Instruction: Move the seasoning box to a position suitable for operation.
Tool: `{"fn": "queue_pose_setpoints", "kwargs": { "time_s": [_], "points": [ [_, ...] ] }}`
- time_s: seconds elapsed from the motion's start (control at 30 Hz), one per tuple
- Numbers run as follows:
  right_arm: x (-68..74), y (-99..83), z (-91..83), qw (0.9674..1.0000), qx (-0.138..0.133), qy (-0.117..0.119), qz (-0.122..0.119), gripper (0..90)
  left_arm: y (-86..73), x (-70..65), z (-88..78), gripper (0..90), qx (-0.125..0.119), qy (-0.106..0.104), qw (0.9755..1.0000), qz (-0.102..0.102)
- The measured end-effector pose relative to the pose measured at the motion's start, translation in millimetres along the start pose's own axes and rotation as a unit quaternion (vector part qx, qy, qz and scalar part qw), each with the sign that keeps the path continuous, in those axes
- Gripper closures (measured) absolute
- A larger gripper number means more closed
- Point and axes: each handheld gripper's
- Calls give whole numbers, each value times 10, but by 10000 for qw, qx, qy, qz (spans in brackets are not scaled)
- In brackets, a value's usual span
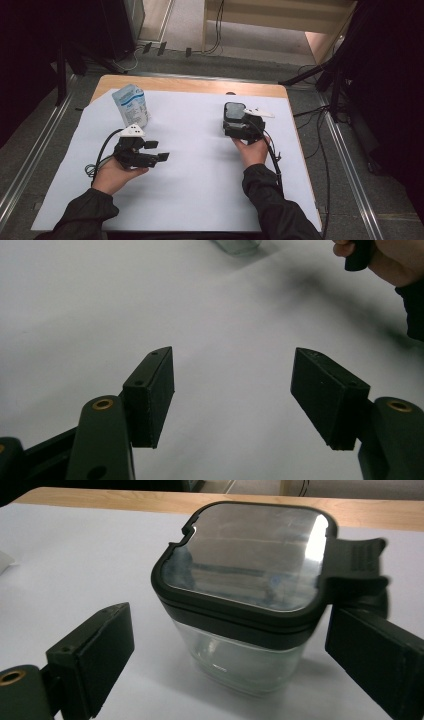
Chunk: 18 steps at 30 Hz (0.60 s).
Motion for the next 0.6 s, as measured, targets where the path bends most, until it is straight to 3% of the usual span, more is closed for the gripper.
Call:
{"fn": "queue_pose_setpoints", "kwargs": {
  "time_s": [0.1,0.17,0.43,0.6],
  "points": [
    [14,-10,79,10000,2,-47,32,46,-20,6,-20,348,12,39,10000,-28],
    [25,-2,150,9997,43,-235,17,41,-31,11,-36,348,20,73,10000,-41],
    [-5,10,299,9989,-32,-413,211,32,-71,15,-48,348,35,108,9999,-78],
    [-46,-3,420,9985,-62,-518,191,34,-82,2,-63,348,36,138,9999,-56]
  ]
}}
Point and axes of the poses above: each handheld gripper's, and its own axes: z roughly forward along the jaws, y roughly out of its top, x roughly to its left, and after that the axes turned 11 degrees about y, right-handed
